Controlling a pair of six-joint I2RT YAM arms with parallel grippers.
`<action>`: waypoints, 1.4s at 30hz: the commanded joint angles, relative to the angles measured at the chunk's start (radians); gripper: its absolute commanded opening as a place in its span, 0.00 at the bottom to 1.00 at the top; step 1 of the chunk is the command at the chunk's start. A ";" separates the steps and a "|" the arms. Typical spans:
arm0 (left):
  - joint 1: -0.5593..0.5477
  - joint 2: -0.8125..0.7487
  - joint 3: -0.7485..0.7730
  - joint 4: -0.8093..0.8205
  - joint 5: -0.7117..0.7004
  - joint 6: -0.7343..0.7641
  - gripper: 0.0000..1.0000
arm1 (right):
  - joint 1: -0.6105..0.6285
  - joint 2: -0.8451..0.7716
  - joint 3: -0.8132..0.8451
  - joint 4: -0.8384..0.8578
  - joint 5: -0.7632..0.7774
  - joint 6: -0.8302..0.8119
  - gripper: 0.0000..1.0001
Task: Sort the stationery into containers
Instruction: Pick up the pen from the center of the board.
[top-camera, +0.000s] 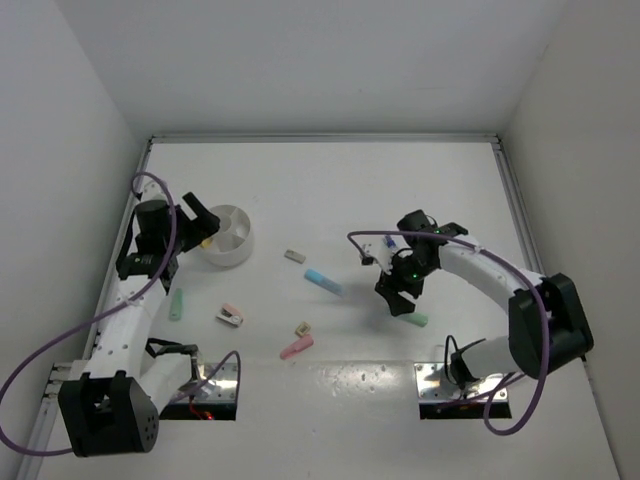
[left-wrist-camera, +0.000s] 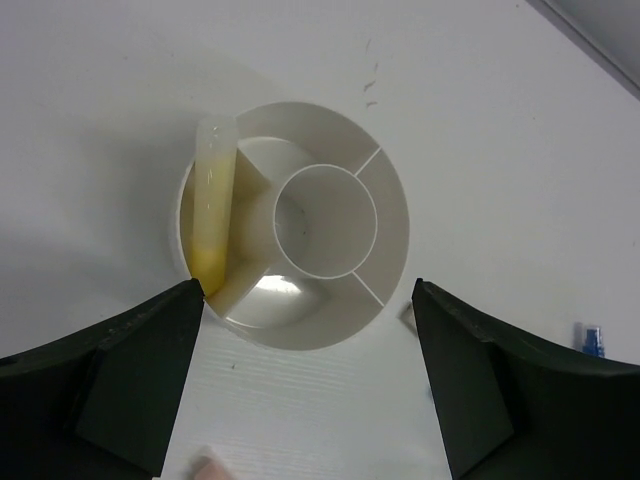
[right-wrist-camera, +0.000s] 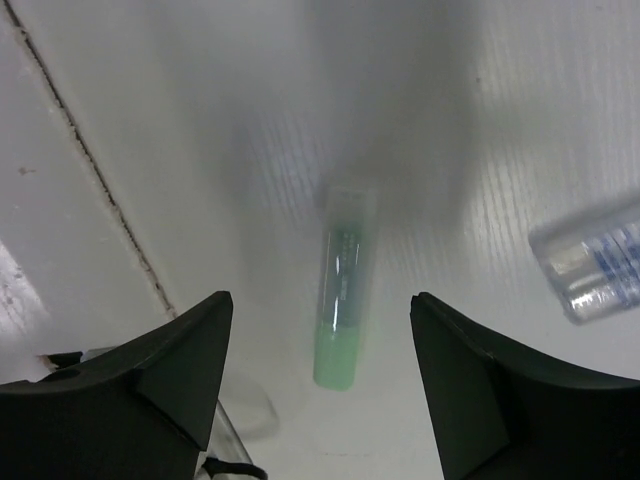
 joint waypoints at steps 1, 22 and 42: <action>0.017 -0.061 0.007 0.045 -0.017 -0.003 0.92 | 0.064 0.061 -0.019 0.111 0.059 0.054 0.73; 0.017 -0.170 -0.013 0.056 -0.101 0.006 0.93 | 0.240 0.182 -0.061 0.261 0.343 0.183 0.61; 0.017 -0.220 -0.013 0.056 -0.187 0.006 0.93 | 0.289 0.434 0.807 0.067 -0.050 0.404 0.00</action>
